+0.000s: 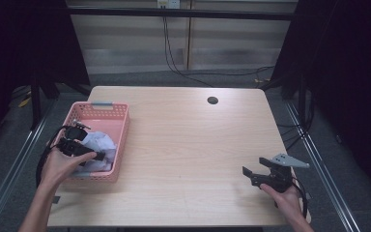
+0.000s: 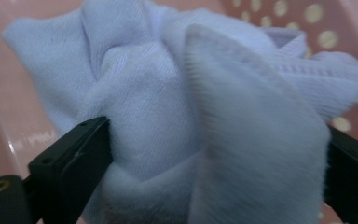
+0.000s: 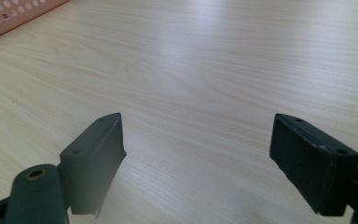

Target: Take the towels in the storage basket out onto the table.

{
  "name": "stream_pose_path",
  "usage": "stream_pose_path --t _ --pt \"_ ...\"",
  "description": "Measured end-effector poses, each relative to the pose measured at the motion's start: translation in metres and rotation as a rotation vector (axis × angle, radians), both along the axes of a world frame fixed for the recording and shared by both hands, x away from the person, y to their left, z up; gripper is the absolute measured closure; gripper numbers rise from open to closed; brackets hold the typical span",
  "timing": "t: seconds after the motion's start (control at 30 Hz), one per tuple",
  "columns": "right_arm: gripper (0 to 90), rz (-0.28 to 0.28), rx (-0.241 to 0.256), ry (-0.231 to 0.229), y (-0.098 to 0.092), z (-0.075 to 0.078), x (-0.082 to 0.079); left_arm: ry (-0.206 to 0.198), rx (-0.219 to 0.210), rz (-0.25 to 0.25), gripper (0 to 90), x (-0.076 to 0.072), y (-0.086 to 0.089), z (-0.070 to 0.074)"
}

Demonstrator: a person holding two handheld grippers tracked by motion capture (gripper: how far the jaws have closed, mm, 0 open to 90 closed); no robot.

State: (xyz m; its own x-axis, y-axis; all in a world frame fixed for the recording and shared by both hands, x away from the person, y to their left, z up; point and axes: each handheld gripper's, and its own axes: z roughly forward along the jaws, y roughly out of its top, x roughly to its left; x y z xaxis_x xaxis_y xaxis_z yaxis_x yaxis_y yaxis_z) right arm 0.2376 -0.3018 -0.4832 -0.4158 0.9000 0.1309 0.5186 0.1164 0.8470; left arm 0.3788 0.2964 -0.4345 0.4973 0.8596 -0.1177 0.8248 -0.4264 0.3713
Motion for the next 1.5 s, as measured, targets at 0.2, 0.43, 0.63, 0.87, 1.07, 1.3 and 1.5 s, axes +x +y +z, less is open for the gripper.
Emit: stream_pose_path --t 0.2,0.43,0.63,0.87,1.07,1.3,1.5 --pt "17.8 0.020 0.007 0.007 0.002 0.000 -0.001 0.083 0.031 0.015 0.0 0.014 -0.004 -0.010" --pt "18.0 0.022 0.014 0.011 0.003 0.000 0.000 0.168 0.056 0.006 0.0 0.025 -0.008 -0.020" --pt "18.0 0.029 0.017 0.019 0.004 0.000 0.000 0.153 0.195 0.005 19.0 0.026 -0.017 -0.020" --pt "18.2 0.039 0.014 0.021 0.004 0.001 -0.001 0.123 0.160 0.032 41.6 0.023 -0.009 -0.015" --pt "18.2 0.038 0.015 0.028 0.004 0.000 0.003 0.124 0.056 0.051 51.2 0.025 0.005 -0.011" --pt "18.0 0.046 0.012 0.035 0.007 -0.001 0.004 0.073 -0.065 0.101 51.1 0.019 0.017 -0.003" --pt "18.0 0.032 0.011 0.021 0.004 0.002 0.002 0.054 -0.106 0.080 50.9 0.016 0.019 0.004"
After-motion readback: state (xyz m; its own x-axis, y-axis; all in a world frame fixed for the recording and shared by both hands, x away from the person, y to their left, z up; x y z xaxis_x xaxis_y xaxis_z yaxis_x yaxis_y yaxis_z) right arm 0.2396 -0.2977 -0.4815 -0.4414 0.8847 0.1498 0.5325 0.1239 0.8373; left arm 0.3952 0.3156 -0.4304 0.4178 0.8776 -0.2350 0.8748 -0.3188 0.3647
